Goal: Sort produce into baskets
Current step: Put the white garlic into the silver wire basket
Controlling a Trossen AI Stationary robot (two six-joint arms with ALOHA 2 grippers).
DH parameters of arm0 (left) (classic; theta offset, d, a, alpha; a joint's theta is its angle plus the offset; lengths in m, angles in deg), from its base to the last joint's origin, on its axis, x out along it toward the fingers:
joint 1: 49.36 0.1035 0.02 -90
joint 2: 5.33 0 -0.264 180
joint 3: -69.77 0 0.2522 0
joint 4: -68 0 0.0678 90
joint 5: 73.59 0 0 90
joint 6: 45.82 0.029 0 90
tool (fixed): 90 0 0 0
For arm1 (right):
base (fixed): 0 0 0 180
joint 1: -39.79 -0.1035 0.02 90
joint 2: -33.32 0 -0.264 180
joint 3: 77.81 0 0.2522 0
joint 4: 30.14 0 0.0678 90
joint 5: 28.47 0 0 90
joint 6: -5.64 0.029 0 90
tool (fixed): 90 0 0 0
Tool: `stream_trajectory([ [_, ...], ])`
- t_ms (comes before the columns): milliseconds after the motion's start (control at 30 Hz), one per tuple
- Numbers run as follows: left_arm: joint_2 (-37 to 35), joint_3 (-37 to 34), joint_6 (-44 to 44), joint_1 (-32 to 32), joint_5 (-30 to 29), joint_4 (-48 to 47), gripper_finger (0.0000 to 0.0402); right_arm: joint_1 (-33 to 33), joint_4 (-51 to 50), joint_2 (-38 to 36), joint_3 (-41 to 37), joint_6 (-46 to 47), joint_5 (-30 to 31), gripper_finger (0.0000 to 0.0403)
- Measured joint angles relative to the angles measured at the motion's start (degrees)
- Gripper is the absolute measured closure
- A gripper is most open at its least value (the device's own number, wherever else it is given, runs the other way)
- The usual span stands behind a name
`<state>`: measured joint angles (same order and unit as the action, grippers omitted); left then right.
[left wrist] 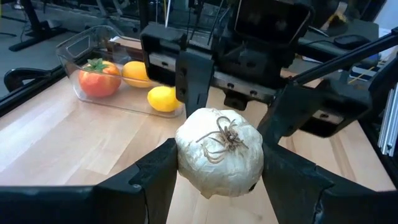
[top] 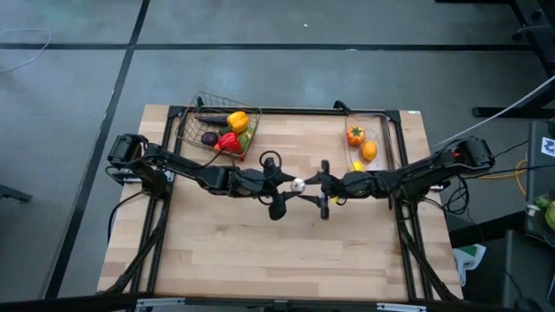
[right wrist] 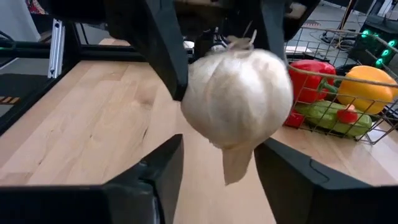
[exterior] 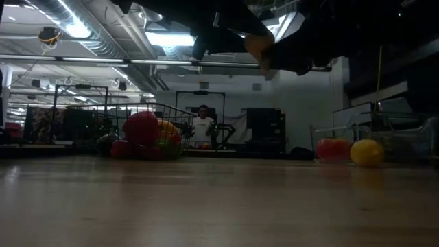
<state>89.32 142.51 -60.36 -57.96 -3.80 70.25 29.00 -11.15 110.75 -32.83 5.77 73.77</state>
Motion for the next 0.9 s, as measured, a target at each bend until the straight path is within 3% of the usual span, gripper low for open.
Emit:
stream_trajectory([
  [200, -1.1, 0.0, 0.0, 1.1, -0.1, -0.2, 0.0192, 0.1, -3.6, -5.9, 0.0, 0.0, 0.4, 0.0199],
  [500, -7.1, 0.0, 0.2, 5.6, -1.2, -6.0, 0.0192, 0.0, -18.6, -21.4, 0.1, -4.5, 6.1, 0.0199],
  [700, -13.0, 0.0, 0.2, 10.0, -3.9, -15.1, 0.0192, 0.0, -27.8, -30.9, 0.0, -5.0, 10.5, 0.0199],
  [900, -19.0, 0.0, -2.2, 16.0, -7.2, -29.4, 0.0192, 0.0, -36.3, -40.0, 0.0, -4.9, 10.8, 0.0199],
])
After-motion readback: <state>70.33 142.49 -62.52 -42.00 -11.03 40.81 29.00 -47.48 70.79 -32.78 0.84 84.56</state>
